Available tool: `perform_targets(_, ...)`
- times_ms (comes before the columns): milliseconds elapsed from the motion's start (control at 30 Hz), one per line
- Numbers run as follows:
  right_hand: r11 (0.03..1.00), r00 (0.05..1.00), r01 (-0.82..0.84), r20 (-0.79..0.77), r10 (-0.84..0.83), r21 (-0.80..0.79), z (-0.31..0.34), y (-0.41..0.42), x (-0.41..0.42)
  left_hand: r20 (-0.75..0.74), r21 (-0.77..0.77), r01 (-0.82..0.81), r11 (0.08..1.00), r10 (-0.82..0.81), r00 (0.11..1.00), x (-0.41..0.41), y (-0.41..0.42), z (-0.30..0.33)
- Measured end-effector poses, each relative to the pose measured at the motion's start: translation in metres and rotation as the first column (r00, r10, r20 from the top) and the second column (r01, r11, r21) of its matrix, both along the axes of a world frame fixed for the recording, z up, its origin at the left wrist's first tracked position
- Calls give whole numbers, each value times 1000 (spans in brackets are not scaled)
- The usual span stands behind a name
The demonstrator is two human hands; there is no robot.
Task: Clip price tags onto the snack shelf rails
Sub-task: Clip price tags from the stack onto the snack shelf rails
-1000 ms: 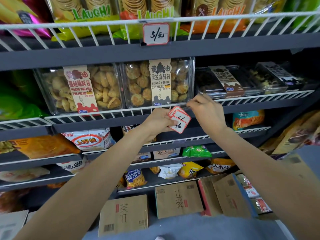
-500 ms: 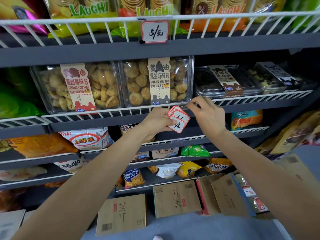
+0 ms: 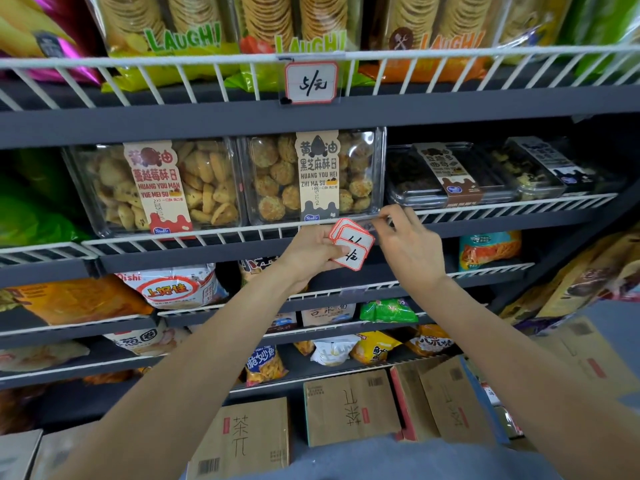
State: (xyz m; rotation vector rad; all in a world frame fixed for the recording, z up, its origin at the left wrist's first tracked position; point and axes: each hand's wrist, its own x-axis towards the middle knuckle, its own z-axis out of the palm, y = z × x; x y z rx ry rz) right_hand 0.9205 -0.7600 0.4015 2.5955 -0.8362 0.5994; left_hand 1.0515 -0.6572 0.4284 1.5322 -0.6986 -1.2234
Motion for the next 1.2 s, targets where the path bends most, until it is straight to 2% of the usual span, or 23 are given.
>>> perform_targets(133,998,1000,27,-9,-27,48,1,0,2,-87,-50,-142,989,137,987,-2,3,4)
perform_targets(333,988,999,22,34,-28,154,10,4,1,-268,-125,-234,964,194,944,0,8,11)
perform_targets(433,951,995,71,47,-89,302,17,8,3,-365,-135,-262,956,198,910,1,11,14)
perform_targets(500,888,986,99,77,-149,449,24,10,6,-399,-143,-274,951,198,895,2,13,17)
perform_targets(567,808,961,79,171,-218,584,32,12,10,-420,-152,-290,945,204,884,4,15,19)
perform_targets(633,728,913,-26,312,-262,685,38,17,14,-418,-161,-303,939,213,883,5,18,20)
perform_targets(700,570,862,-216,429,-270,793,47,26,20,-385,-180,-300,937,214,898,5,22,21)
perform_targets(733,493,850,-289,457,-262,821,52,31,22,-372,-191,-298,935,212,904,6,25,22)
perform_targets(767,459,854,-321,463,-239,829,55,36,26,-366,-201,-297,933,210,907,7,27,23)
perform_targets(867,477,865,-340,468,-179,811,58,46,35,-367,-215,-307,927,215,905,11,38,27)
perform_targets(1033,466,846,-369,498,-190,804,62,69,55,-358,-182,-369,911,288,888,23,65,30)
perform_targets(1200,455,847,-389,505,-167,801,69,110,86,-196,-212,-420,882,383,903,45,111,33)
